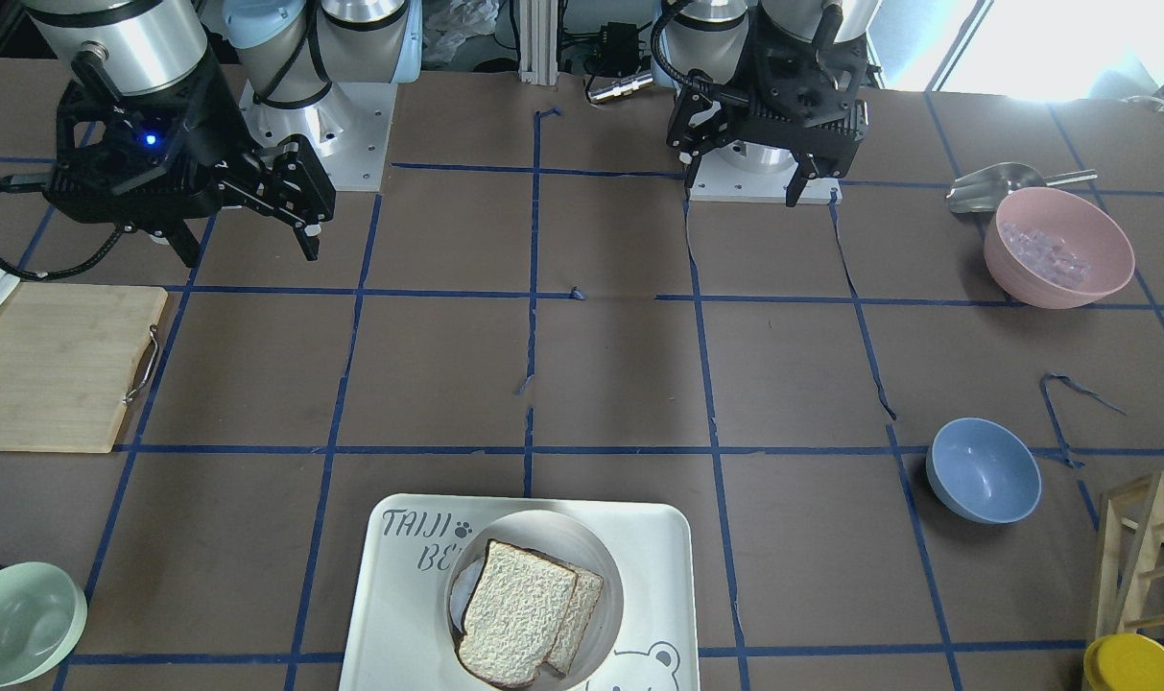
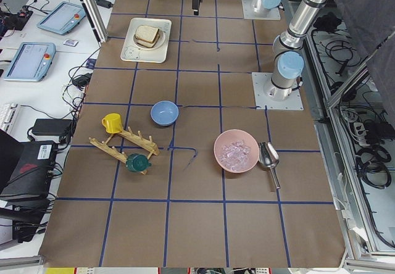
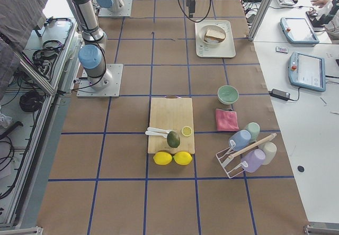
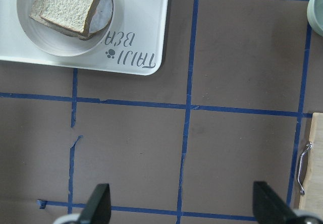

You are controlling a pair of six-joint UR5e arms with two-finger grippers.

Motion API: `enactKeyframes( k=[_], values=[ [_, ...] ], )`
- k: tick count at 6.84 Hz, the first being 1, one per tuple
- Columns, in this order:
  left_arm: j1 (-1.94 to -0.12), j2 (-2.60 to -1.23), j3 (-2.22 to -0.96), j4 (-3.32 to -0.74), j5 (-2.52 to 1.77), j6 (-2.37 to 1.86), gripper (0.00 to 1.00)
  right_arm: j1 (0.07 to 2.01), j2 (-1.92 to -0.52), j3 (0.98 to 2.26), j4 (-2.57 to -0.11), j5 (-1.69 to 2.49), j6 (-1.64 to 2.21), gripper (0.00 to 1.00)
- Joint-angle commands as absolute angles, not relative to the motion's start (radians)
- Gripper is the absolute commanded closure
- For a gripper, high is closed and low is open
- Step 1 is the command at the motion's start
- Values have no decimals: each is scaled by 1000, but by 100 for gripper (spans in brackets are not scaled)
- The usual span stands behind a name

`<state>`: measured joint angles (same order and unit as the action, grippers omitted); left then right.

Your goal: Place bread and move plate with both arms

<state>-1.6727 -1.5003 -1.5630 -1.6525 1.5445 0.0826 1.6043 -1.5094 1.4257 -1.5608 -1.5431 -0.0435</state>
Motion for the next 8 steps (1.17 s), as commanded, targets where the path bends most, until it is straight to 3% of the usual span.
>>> enactKeyframes(
  k=[1, 8],
  values=[
    [-1672, -1500, -1566, -1652, 1543, 80, 0, 1603, -1509, 1427, -1562, -1545, -46, 0],
    [-1667, -1496, -1562, -1667, 1543, -81, 0, 1605, -1509, 1428, -1562, -1543, -51, 0]
  ],
)
